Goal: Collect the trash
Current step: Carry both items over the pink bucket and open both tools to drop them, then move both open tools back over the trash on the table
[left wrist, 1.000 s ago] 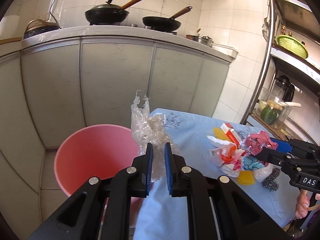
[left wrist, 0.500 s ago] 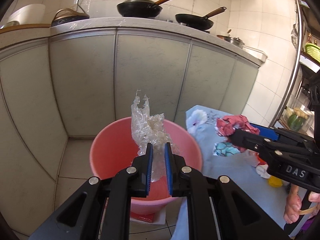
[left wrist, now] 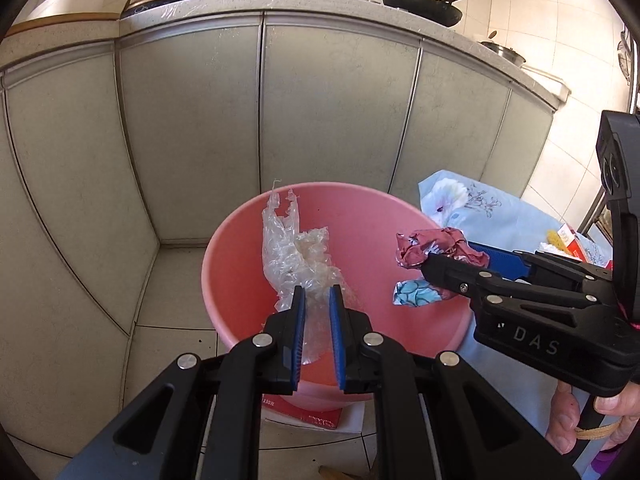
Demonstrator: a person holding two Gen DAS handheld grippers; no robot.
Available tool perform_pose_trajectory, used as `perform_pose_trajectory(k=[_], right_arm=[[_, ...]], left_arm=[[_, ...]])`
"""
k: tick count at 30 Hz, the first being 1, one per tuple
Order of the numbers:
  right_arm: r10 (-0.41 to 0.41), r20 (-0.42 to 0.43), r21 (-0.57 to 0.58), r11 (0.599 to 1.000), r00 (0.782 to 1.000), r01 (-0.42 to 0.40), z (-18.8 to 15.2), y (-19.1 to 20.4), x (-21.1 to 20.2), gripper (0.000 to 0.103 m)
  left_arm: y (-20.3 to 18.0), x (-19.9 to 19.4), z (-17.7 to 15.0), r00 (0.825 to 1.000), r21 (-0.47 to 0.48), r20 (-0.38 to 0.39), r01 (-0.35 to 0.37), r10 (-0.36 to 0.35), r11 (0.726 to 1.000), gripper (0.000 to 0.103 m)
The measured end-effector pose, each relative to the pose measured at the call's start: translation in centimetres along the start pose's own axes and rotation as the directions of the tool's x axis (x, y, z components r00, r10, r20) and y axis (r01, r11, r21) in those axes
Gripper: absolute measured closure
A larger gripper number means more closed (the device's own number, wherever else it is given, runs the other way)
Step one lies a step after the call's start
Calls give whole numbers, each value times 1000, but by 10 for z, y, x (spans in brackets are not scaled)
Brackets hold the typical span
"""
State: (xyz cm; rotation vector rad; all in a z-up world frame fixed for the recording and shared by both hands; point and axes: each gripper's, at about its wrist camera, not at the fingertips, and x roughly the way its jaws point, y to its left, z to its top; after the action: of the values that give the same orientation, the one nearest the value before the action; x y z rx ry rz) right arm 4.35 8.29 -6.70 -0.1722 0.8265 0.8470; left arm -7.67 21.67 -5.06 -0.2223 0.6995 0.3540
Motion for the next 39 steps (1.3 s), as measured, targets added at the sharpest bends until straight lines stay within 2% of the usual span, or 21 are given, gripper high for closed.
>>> perform_pose_trajectory(k=[11,14,16,23,39], right_arm=[[21,-35,-16,1000,999,-21,2,6,11,55],[27,-37,-11,1000,999,-28,3,5,9,54],[37,-31,-5,999,999,-37,4,4,6,54],[52,16,11,999,999,-52,5,1,-17,47],[50,89,3,999,995,-50,-3,-1,-61,47]], left_arm=[[4,5,-2,1000,-13,-7,-24,24,1000,89],[1,4,-3,1000,-6,-11,-22,22,1000,83],[0,2,-2,1000,-2,-9,-20,20,1000,74],[-2,-5,2,999,-10,0,-36,36,999,65],[-6,-21,5,998,-44,15,-65,66,997,64]])
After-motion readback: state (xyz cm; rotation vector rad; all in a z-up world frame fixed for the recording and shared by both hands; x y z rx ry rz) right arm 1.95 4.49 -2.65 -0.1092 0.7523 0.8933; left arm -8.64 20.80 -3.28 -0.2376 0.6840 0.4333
